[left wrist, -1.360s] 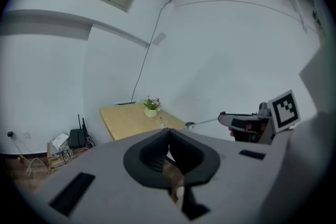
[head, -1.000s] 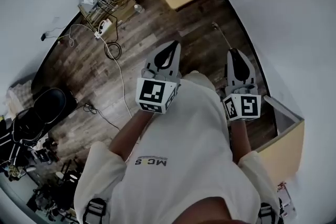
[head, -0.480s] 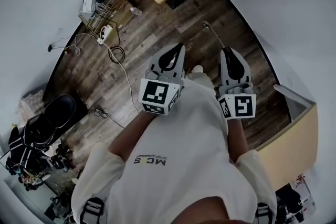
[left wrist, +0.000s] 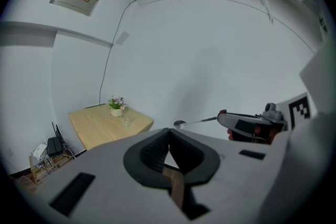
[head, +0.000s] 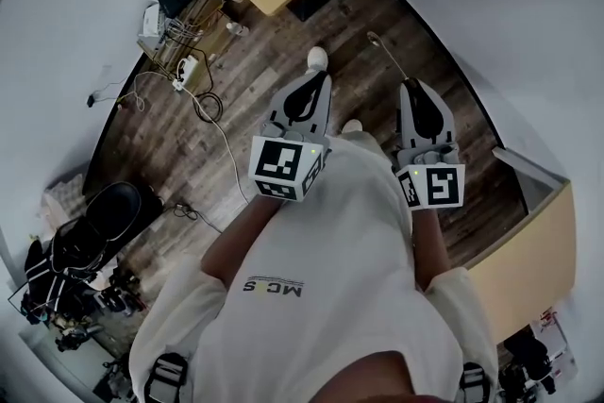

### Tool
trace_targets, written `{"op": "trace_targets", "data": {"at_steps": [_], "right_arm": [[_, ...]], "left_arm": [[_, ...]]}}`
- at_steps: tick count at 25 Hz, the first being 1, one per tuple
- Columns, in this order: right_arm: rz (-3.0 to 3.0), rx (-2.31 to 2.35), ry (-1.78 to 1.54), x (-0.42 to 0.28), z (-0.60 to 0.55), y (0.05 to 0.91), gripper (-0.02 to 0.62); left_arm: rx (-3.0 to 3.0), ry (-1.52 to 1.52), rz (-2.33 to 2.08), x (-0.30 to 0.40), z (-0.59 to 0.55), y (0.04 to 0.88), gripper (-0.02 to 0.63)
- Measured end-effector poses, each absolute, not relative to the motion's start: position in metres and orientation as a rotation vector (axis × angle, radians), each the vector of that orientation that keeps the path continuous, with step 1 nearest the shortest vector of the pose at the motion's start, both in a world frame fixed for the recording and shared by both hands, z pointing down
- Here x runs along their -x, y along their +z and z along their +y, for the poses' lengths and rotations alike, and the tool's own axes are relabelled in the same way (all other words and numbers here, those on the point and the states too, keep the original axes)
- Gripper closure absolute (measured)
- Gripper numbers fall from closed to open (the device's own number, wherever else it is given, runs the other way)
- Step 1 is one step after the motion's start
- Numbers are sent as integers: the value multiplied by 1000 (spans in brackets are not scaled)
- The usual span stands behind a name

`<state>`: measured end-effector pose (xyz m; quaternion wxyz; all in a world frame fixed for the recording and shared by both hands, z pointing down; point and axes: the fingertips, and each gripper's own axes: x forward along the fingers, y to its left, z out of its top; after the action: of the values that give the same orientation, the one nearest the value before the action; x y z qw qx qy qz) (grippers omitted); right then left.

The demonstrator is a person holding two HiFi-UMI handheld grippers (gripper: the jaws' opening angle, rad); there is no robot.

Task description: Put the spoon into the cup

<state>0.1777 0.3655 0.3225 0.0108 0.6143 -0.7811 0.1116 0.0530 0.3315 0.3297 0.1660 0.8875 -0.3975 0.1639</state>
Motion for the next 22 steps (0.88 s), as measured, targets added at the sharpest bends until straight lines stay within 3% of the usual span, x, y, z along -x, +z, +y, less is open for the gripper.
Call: {"op": "trace_targets", "data": {"at_steps": [6,22], "right_arm": [[-2405,-1932,344,-183,301,328,535],[-2350,-1873,349,-139,43,323,535]], "left_arm": [[-2532,439,-1094,-64,267,339,592],[-2555,324,-1071,-11,8,323,592]]}}
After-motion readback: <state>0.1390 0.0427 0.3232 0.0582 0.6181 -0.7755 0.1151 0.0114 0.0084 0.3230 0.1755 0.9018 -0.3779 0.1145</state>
